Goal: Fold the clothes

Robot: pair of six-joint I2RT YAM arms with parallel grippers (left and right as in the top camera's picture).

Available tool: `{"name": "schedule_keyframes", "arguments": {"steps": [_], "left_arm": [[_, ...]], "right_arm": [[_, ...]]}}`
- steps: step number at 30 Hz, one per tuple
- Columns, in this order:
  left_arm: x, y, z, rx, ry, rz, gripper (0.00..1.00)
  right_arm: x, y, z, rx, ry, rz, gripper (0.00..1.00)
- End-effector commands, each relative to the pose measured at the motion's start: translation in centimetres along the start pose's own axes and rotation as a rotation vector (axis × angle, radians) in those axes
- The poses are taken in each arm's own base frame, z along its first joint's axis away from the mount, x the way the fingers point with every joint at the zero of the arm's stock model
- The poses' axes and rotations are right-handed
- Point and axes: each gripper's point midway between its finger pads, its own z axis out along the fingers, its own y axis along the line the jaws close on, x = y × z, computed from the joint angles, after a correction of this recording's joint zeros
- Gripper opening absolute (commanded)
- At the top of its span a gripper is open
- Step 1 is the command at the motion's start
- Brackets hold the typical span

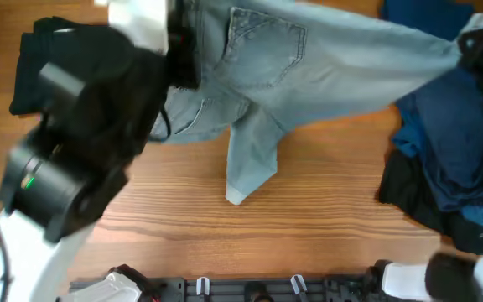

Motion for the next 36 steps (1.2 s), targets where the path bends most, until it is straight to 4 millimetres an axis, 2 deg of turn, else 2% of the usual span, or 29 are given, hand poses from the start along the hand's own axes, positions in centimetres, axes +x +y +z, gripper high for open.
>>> {"name": "schedule_keyframes", "arguments": {"steps": [1, 3, 6, 9, 15, 20, 23, 29, 30, 31, 32, 33, 34, 35, 36], "left_arm": [[1.4, 4.4, 4.5, -0.194, 0.055, -0.008, 0.04], [3.0, 5.5, 6.8, -0.232, 0.104, -0.002, 0.04], [6.0, 7.5, 10.9, -0.286, 0.191, 0.008, 0.04], [9.1, 8.8, 14.5, -0.301, 0.269, 0.008, 0.04], [15.1, 11.5, 21.0, -0.328, 0.368, -0.037, 0.04], [19.4, 13.5, 25.2, -0.353, 0.410, -0.064, 0.04], [21.0, 14.3, 26.9, -0.366, 0.414, -0.068, 0.04], [23.4, 15.5, 29.9, -0.381, 0.393, -0.079, 0.04], [23.7, 15.7, 30.4, -0.383, 0.387, -0.081, 0.07], [23.9, 15.8, 30.7, -0.384, 0.380, -0.083, 0.30], [24.1, 16.1, 31.2, -0.387, 0.368, -0.086, 0.53], [24.0, 16.2, 31.3, -0.389, 0.360, -0.088, 0.76], [23.8, 16.5, 31.4, -0.391, 0.350, -0.091, 0.86], [23.6, 16.8, 31.5, -0.396, 0.338, -0.095, 0.96], [23.3, 17.1, 31.5, -0.400, 0.327, -0.099, 1.00]], "right_arm": [[0.2, -1.9, 5.8, 0.020, 0.114, 0.015, 0.04], [0.2, -2.3, 8.4, 0.020, 0.146, 0.017, 0.04], [0.0, -2.6, 13.1, 0.012, 0.181, 0.008, 0.04], [0.0, -2.6, 17.1, 0.000, 0.194, -0.006, 0.04], [1.6, -1.4, 25.9, -0.012, 0.233, -0.032, 0.04], [3.7, -1.5, 32.4, 0.040, 0.244, -0.030, 0.04], [4.3, -1.7, 35.4, 0.068, 0.220, -0.019, 0.04], [4.7, -2.3, 40.2, 0.100, 0.151, 0.008, 0.05], [4.7, -2.5, 40.8, 0.106, 0.139, 0.013, 0.07], [4.7, -2.5, 41.4, 0.104, 0.125, 0.013, 0.24], [4.4, -2.4, 41.9, 0.094, 0.104, 0.007, 0.55], [4.1, -2.3, 42.1, 0.088, 0.091, -0.001, 0.81], [3.7, -2.1, 42.1, 0.082, 0.076, -0.005, 0.99], [3.4, -1.9, 42.1, 0.073, 0.063, -0.008, 1.00], [2.9, -1.7, 41.8, 0.068, 0.053, -0.009, 1.00]]}}
